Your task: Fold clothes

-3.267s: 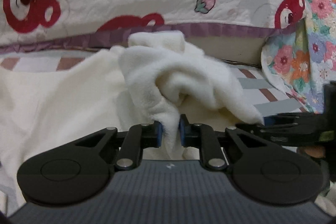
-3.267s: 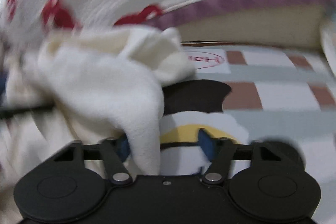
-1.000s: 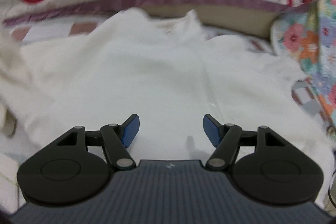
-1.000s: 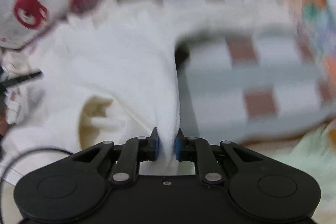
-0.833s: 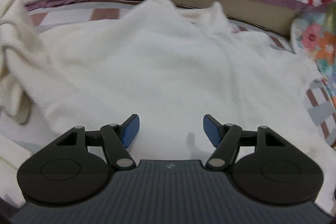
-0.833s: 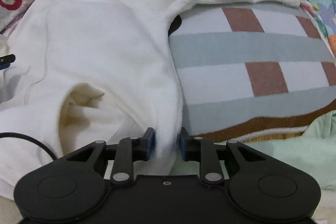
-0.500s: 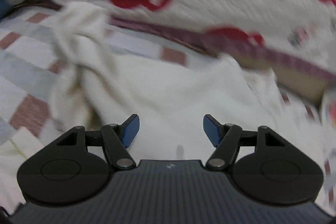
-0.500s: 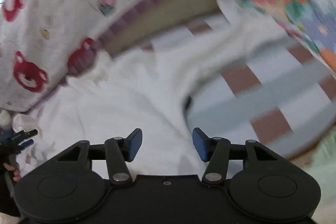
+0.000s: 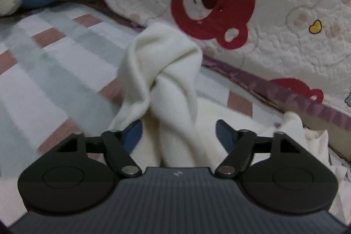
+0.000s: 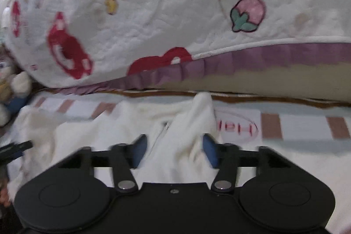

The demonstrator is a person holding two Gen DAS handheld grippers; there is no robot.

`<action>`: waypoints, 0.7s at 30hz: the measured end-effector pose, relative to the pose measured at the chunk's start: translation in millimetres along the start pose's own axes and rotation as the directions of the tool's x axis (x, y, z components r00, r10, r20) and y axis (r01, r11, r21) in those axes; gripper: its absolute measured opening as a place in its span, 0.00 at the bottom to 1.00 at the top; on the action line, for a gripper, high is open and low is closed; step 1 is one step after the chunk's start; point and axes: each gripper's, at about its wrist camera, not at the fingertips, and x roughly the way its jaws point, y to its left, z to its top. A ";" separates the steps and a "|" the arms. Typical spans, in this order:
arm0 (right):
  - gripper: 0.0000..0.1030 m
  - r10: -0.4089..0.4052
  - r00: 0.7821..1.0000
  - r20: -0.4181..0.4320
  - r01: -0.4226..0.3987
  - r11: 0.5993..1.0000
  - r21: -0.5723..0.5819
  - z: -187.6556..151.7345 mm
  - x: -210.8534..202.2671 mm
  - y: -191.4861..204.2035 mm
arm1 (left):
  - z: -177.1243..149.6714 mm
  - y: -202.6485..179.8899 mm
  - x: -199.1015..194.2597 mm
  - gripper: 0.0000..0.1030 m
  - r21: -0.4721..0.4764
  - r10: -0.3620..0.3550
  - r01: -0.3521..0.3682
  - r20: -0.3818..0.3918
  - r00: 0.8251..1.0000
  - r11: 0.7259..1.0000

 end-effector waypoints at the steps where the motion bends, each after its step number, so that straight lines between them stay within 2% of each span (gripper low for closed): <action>1: 0.61 -0.007 1.000 -0.020 0.007 1.000 0.025 10.8 18.4 -6.9 | 4.4 -0.8 11.7 0.78 0.012 0.013 -0.013 -0.014 1.000 1.000; 4: 0.61 -0.075 0.995 -0.061 0.081 0.993 0.092 28.7 68.0 -19.2 | 9.2 2.8 32.6 0.78 0.023 0.044 -0.044 -0.004 0.999 0.999; 6: 0.61 -0.115 0.990 -0.082 0.122 0.989 0.078 30.8 93.8 -24.0 | 6.1 6.8 39.5 0.78 0.029 0.037 -0.037 0.012 0.999 0.999; 7: 0.61 -0.134 0.987 -0.092 0.140 0.988 0.069 31.7 106.3 -26.2 | 5.2 8.4 41.5 0.74 0.038 0.033 -0.033 0.018 0.999 0.999; 9: 0.60 -0.148 0.984 -0.099 0.152 0.988 0.034 31.8 125.6 -27.4 | 5.0 9.9 42.1 0.31 0.067 0.039 -0.041 0.028 0.999 0.997; 10: 0.37 -0.146 0.985 -0.090 0.147 0.989 0.007 32.3 131.7 -27.6 | 7.5 10.4 41.4 0.20 0.082 0.046 -0.048 0.026 0.999 0.995; 11: 0.13 -0.152 0.987 -0.058 0.150 0.988 -0.033 33.1 133.8 -26.2 | 10.6 11.9 38.8 0.20 0.085 0.050 -0.053 0.037 0.998 0.995; 13: 0.11 -0.211 0.975 0.066 0.219 0.962 -0.165 40.1 127.6 -18.9 | 19.4 19.5 19.5 0.19 0.015 0.044 -0.047 0.140 0.989 0.999; 15: 0.10 -0.239 0.954 0.179 0.267 0.951 -0.155 54.3 114.1 -22.3 | 27.3 21.5 -1.0 0.20 -0.014 0.038 -0.035 0.248 0.968 0.999; 18: 0.10 -0.272 0.916 0.295 0.302 0.951 -0.061 70.1 96.5 -31.7 | 26.6 3.2 -17.9 0.22 0.087 0.054 -0.097 0.399 0.915 0.991; 19: 0.10 -0.272 0.908 0.319 0.302 0.952 -0.049 72.2 94.1 -33.7 | 23.2 -2.8 -16.0 0.30 0.121 0.062 -0.125 0.423 0.904 0.985; 20: 0.11 -0.269 0.905 0.329 0.297 0.954 -0.037 73.2 94.7 -36.1 | 20.3 -6.3 -11.5 0.35 0.147 0.064 -0.139 0.424 0.903 0.979; 21: 0.13 -0.275 0.908 0.317 0.301 0.953 -0.036 73.0 99.5 -38.1 | 18.6 -4.4 -1.3 0.36 0.156 0.056 -0.122 0.372 0.927 0.980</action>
